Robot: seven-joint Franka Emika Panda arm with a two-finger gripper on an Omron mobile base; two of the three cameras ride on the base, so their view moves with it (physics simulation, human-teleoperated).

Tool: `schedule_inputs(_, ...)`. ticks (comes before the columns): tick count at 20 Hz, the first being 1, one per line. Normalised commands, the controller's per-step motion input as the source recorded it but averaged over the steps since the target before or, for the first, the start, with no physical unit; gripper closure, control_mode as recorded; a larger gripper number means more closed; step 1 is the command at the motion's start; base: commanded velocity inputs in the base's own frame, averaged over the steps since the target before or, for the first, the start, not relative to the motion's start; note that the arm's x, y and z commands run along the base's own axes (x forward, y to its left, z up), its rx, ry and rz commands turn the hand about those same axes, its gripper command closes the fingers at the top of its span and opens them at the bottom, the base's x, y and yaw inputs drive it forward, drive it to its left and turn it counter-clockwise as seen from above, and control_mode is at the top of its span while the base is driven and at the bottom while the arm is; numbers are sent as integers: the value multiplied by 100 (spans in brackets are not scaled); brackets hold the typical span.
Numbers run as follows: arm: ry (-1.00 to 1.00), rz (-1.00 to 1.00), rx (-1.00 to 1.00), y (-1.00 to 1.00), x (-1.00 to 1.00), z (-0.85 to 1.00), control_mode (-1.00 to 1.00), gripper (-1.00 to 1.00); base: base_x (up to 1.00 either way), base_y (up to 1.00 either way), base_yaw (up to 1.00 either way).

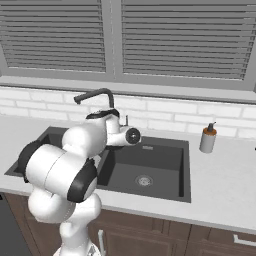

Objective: Put the colander in the sink, put the banana in the colander, and turn on the sink faucet and pour water over the colander.

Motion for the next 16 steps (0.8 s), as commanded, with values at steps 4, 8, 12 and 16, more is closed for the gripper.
schedule_inputs(4, -3, 0, 6, 0, 22, -23, -100, -100, 0, 0, 0)
schedule_inputs(8, -1, 0, 5, 1, 21, -20, -100, -100, 0, 0, 0)
schedule_inputs(12, -2, 0, 3, 5, 28, -7, -100, -100, 0, 0, 0)
schedule_inputs(16, -7, -9, 6, 0, 31, 6, -100, -100, 0, 0, 0)
